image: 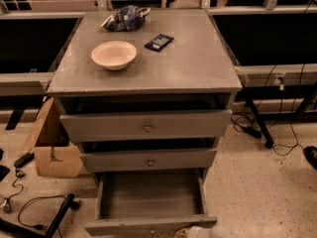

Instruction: Close bottom drawer

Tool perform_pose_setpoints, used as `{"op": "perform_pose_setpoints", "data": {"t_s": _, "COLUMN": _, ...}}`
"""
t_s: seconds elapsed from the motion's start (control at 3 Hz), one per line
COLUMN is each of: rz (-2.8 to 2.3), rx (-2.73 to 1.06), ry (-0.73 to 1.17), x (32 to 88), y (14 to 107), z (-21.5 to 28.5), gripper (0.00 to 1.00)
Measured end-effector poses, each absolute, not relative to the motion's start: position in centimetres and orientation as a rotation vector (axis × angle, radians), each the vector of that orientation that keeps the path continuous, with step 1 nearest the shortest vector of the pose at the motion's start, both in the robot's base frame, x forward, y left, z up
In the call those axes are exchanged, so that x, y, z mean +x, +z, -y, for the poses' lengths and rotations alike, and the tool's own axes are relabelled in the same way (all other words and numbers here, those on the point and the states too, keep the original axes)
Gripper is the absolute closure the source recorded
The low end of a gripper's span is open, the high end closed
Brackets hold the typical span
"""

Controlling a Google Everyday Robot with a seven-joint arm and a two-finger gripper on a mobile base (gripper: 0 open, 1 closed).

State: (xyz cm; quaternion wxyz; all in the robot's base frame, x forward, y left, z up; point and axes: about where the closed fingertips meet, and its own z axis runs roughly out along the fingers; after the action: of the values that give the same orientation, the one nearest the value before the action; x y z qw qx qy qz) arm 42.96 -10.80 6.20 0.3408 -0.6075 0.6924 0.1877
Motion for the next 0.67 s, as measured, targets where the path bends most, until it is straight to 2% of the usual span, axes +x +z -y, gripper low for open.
{"op": "perform_pose_setpoints", "data": {"t_s": 0.67, "rz": -1.777, "rx": -1.606, "ry": 0.489, "x": 44.58, "y": 6.41, "z": 10.11, "gripper": 1.0}}
